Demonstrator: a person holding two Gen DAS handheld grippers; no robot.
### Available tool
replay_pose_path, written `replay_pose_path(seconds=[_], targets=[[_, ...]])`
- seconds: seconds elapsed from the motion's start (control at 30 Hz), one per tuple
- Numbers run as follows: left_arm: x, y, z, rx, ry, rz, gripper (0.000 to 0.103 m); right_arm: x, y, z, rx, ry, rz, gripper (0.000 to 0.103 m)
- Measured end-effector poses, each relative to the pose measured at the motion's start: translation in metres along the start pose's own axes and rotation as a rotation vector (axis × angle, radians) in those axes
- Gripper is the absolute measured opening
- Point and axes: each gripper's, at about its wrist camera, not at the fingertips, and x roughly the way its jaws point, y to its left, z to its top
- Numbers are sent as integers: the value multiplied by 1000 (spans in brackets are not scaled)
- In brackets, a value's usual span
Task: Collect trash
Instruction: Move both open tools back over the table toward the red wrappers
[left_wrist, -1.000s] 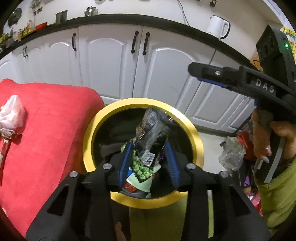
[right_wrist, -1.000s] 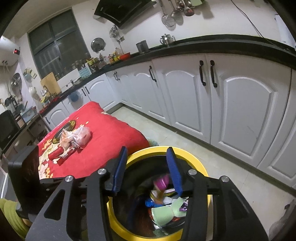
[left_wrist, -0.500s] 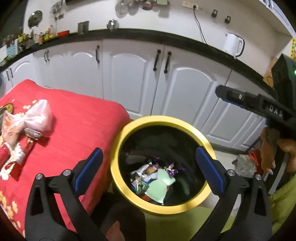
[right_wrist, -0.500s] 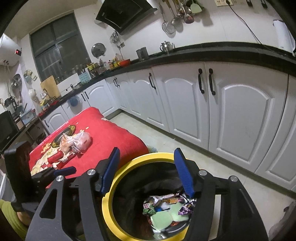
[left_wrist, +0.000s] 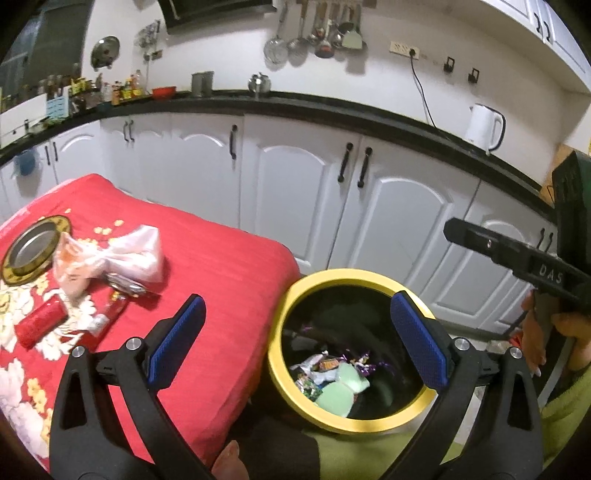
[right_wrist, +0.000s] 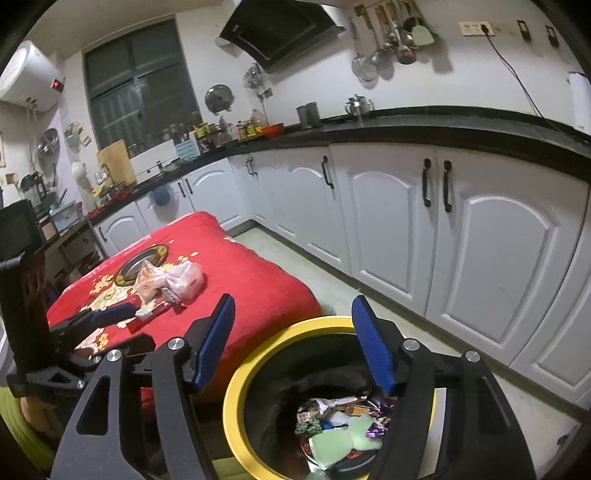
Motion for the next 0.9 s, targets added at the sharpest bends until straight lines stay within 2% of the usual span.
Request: replay_pose_path(seconds=[0.53, 0.9], targets=[[-46, 60, 3, -99, -97, 95, 92, 17, 72, 5, -123, 38, 94, 63], [-69, 108, -5, -142, -96, 173, 92, 34, 122, 2, -213, 79, 167, 63]])
